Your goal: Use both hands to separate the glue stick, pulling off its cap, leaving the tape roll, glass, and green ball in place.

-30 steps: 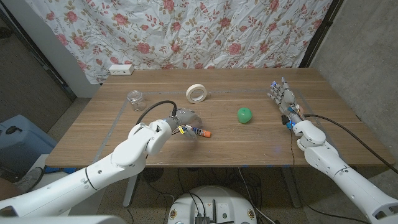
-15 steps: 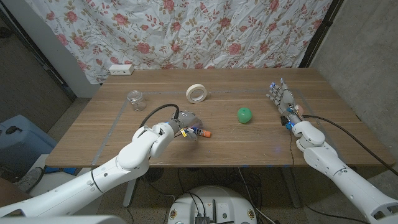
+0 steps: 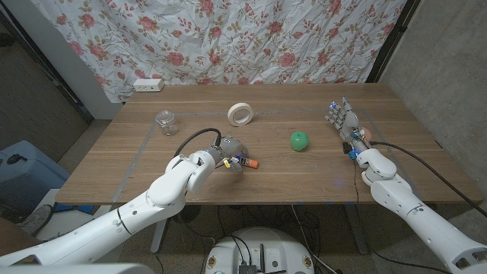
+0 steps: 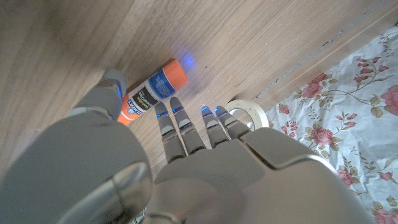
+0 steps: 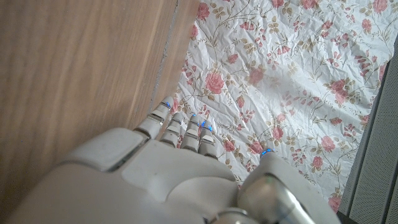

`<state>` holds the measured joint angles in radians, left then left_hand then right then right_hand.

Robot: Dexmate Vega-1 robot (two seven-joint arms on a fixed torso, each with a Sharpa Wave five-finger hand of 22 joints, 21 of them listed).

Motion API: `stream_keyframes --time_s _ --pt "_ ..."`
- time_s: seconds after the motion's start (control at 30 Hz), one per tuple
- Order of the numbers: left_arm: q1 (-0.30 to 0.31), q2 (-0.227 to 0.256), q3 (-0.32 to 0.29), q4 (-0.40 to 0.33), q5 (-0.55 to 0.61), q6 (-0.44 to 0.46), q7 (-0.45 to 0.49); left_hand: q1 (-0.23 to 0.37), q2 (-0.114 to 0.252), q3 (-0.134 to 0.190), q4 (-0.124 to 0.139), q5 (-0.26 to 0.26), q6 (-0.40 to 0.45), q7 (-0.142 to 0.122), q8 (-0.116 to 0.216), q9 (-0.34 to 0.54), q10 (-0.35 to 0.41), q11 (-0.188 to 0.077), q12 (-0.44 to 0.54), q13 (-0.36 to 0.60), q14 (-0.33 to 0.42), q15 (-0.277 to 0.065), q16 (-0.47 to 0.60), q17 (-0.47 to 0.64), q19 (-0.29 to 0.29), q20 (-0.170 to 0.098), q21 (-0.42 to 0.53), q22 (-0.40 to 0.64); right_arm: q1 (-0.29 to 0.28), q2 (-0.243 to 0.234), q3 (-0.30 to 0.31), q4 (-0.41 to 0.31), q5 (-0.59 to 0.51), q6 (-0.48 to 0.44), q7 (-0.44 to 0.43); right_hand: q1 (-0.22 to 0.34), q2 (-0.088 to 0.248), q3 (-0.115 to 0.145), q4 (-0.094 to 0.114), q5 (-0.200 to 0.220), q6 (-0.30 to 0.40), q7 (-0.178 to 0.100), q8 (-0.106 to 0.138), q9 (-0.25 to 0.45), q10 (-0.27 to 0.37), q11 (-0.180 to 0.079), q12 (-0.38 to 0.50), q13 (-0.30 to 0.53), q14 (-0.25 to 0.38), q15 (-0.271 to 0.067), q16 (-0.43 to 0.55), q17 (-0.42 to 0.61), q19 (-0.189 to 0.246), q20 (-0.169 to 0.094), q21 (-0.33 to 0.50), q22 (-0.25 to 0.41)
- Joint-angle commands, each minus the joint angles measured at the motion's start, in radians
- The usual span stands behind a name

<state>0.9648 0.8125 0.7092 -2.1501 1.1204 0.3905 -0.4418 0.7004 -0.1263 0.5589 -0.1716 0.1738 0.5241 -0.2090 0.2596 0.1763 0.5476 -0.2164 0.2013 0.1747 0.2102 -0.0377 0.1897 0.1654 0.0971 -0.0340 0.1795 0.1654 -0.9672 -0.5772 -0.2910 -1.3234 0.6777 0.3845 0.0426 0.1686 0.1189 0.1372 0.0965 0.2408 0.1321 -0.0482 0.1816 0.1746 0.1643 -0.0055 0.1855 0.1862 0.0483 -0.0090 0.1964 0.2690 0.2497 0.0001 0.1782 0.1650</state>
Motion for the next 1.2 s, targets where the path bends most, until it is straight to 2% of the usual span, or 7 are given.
stream_keyframes --time_s 0.03,0.17,0.27,0.6,0.87,1.2 --pt "-0.013 -0.015 0.010 0.030 -0.005 -0.017 0.036 0.023 0.005 -0.015 -0.001 0.005 0.048 0.000 0.011 0.004 0.043 -0.001 0.002 0.003 0.029 -0.107 0.002 0.001 0.020 -0.031 0.010 0.002 0.004 0.005 -0.001 0.008 0.000 0.003 -0.002 0.008 0.002 0.007 0.000 0.006 0.007 -0.002 0.007 0.001 0.007 0.006 0.007 0.001 -0.001 -0.003 0.005 0.001 -0.002 -0.003 0.008 0.002" --pt "-0.008 -0.012 0.010 0.034 -0.005 -0.023 0.063 0.038 0.009 -0.028 0.000 0.006 0.085 -0.002 0.010 0.004 0.082 -0.002 -0.001 0.002 0.057 -0.112 0.003 0.001 0.041 -0.032 0.013 0.002 0.005 0.009 0.000 0.013 0.004 0.006 0.001 0.007 0.003 0.008 0.000 0.006 0.008 -0.002 0.007 0.001 0.008 0.006 0.007 0.001 -0.001 -0.002 0.005 0.000 -0.001 -0.003 0.008 0.002" --pt "-0.008 -0.015 0.012 0.038 -0.002 -0.021 0.072 0.055 0.015 -0.041 0.001 0.007 0.148 -0.001 0.017 0.005 0.113 -0.002 -0.007 0.002 0.082 -0.121 0.001 0.001 0.061 -0.032 0.013 0.003 0.005 0.012 0.000 0.017 0.004 0.010 0.000 0.007 0.003 0.008 0.000 0.006 0.009 -0.002 0.008 0.002 0.009 0.006 0.007 0.001 0.000 -0.003 0.005 -0.001 -0.001 -0.003 0.008 0.002" --pt "-0.013 -0.027 0.021 0.056 0.011 -0.019 0.106 0.092 0.022 -0.063 0.000 0.009 0.236 -0.003 0.013 0.004 0.209 -0.002 -0.003 0.002 0.131 -0.137 0.000 0.000 0.095 -0.033 0.013 0.003 0.001 0.015 0.003 0.020 0.008 0.014 -0.004 0.005 0.004 0.010 0.000 0.006 0.012 -0.001 0.008 0.002 0.010 0.006 0.008 0.001 0.001 -0.003 0.006 -0.003 0.001 -0.002 0.008 0.002" --pt "-0.014 -0.041 0.031 0.074 0.029 -0.003 0.129 0.109 0.024 -0.067 -0.002 0.010 0.253 -0.004 0.007 0.004 0.236 -0.002 -0.005 0.001 0.145 -0.137 0.000 0.000 0.096 -0.035 0.010 0.003 -0.003 0.017 0.007 0.018 0.010 0.018 -0.009 0.005 0.004 0.011 -0.001 0.006 0.014 -0.001 0.008 0.002 0.011 0.006 0.008 0.001 0.001 -0.003 0.007 -0.005 0.001 -0.001 0.008 0.002" --pt "-0.018 -0.054 0.043 0.092 0.027 0.004 0.139 0.152 0.032 -0.083 0.000 0.012 0.359 -0.001 0.010 0.004 0.316 -0.004 -0.009 0.000 0.173 -0.145 -0.003 0.000 0.104 -0.037 0.009 0.003 -0.005 0.022 0.009 0.021 0.009 0.023 -0.015 0.003 0.004 0.013 -0.001 0.006 0.018 -0.004 0.009 0.002 0.012 0.006 0.008 0.001 0.002 -0.003 0.007 -0.007 0.002 -0.002 0.009 0.002"
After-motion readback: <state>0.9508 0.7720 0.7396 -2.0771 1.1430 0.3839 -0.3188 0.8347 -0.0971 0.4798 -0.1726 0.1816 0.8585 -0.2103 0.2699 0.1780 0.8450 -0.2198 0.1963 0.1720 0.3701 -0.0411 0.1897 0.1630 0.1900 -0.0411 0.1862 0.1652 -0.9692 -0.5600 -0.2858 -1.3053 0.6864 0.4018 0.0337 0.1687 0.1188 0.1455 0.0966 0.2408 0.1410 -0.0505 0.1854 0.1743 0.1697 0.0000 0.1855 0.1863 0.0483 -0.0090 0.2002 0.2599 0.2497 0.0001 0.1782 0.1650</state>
